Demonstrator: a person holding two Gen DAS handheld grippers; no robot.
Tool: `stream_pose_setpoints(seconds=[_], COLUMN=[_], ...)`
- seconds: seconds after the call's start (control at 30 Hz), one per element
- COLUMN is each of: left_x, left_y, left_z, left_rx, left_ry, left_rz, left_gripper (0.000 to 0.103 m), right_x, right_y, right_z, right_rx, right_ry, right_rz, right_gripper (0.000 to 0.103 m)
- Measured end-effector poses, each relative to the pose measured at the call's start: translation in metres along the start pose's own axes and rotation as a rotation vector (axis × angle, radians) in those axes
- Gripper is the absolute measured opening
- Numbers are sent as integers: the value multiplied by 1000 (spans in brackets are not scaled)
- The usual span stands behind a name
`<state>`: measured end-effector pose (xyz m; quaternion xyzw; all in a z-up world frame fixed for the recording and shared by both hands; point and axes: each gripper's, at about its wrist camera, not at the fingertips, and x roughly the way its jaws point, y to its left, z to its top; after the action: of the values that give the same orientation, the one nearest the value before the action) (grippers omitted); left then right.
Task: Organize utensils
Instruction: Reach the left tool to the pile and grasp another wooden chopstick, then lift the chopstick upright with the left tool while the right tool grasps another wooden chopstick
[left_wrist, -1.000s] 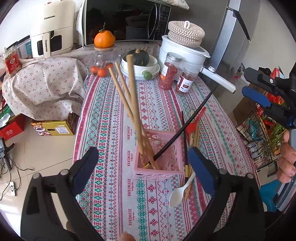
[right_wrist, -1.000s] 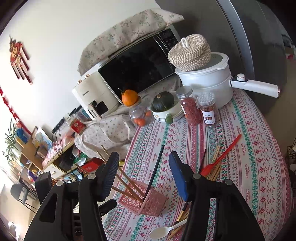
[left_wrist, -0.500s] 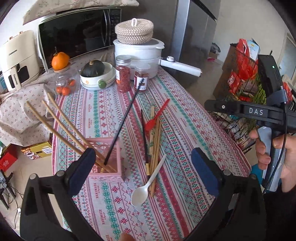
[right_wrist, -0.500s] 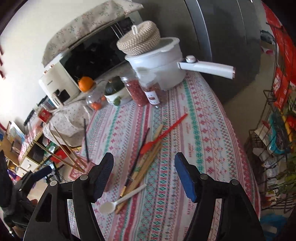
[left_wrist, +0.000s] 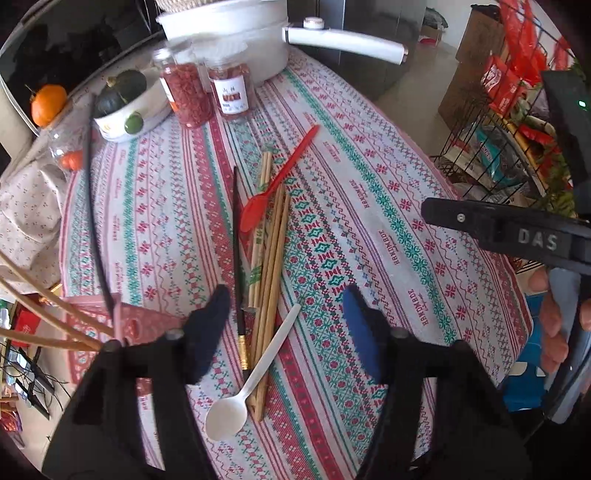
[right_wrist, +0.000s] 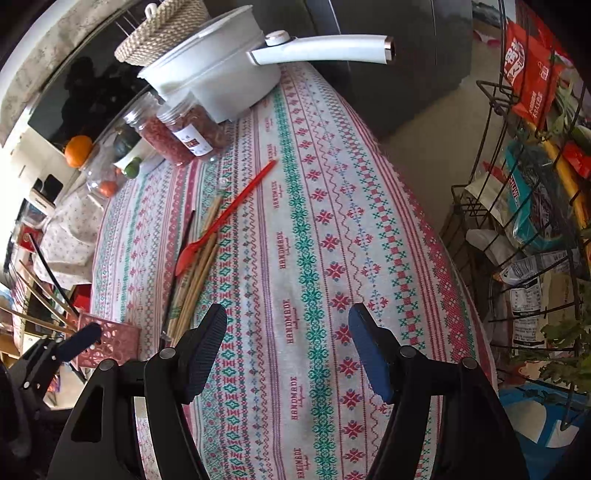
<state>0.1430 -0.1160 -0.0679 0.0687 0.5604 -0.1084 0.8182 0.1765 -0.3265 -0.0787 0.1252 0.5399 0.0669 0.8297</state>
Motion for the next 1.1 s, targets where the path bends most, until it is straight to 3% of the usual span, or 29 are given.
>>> stream_pose_setpoints(seconds=[0.07,0.23,0.5,0.6,0.8,0.97,1.1], left_x=[23,64,81,91,95,95,76], left_y=[3,7,-1,-11,-33,-40,-37], left_z=[6,14,14,19,35,43,37], left_rx=[-27,-67,-47,-29,22,19,17], left_ry=[50,132,169,223,219,192,112], left_rz=[-34,-28,11,-26,15,24,0], left_gripper=[30,14,12,12,12,8,8], right_x=[2,5,6,6,3,3,0], right_y=[-2,-5,-8,-10,-16,-19,-19], right_z=[1,3,6,6,6,6,5], right_rx=[0,-10,-11,0,21,35,41], right_ry=[7,10,8,11,2,3,-5], right_rz=[-2,-5,-1,5,9,10,16], right_gripper=[71,71,71,71,71,71,71])
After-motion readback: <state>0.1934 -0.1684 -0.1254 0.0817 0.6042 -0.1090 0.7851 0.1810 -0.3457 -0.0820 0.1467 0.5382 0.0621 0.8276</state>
